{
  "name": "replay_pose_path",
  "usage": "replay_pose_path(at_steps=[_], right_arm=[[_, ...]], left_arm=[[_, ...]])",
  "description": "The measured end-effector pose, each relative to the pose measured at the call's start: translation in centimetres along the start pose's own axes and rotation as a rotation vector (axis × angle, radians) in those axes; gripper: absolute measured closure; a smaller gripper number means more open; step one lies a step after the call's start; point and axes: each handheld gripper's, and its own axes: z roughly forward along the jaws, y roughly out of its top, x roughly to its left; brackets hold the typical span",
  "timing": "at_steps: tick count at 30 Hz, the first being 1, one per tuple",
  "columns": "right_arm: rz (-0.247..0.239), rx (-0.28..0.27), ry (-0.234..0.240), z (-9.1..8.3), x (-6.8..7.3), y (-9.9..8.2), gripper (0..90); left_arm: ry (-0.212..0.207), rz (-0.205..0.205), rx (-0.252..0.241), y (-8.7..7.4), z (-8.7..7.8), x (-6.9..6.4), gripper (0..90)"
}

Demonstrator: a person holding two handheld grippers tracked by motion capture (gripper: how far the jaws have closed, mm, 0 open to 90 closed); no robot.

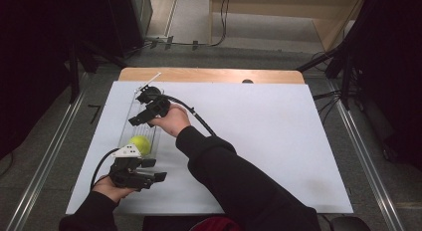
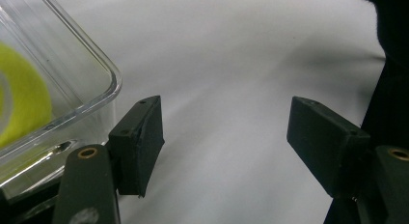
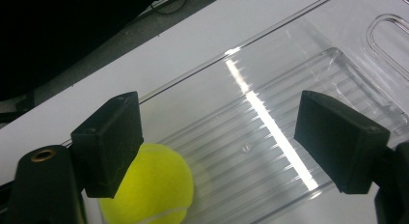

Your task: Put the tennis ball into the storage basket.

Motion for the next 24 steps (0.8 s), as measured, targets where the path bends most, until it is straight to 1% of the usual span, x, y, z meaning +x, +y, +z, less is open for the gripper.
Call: replay_pose_path(at_steps=[6,8,11,13,15,20,24], right_arm=[[-0.006,0.005,0.004,-0.9,0.0,-0.4,15.4],[-0.02,0.009,0.001,-1.1,0.0,-0.6,15.5],[-0.025,0.015,0.002,-1.4,0.0,-1.1,15.5],[-0.026,0.01,0.0,-1.7,0.0,-1.4,15.5],[-0.014,0.006,0.01,-2.0,0.0,-1.6,15.5],[-0.012,-0.002,0.017,-2.8,-0.5,-1.9,15.5],[-0.007,-0.007,0.023,-3.5,-0.9,-2.3,15.8]], left_arm=[[-0.001,0.001,0.003,0.0,0.0,0.0,29.6],[-0.001,0.001,0.004,0.0,0.1,0.0,29.6],[0.002,0.002,0.003,0.0,0.0,0.0,29.6],[0.001,0.002,0.002,0.0,0.0,0.0,29.6],[0.0,0.0,0.001,0.0,0.0,0.0,29.6],[0.004,0.002,0.007,0.0,0.0,0.0,29.6],[0.0,0.001,0.001,0.0,0.0,0.0,29.6]])
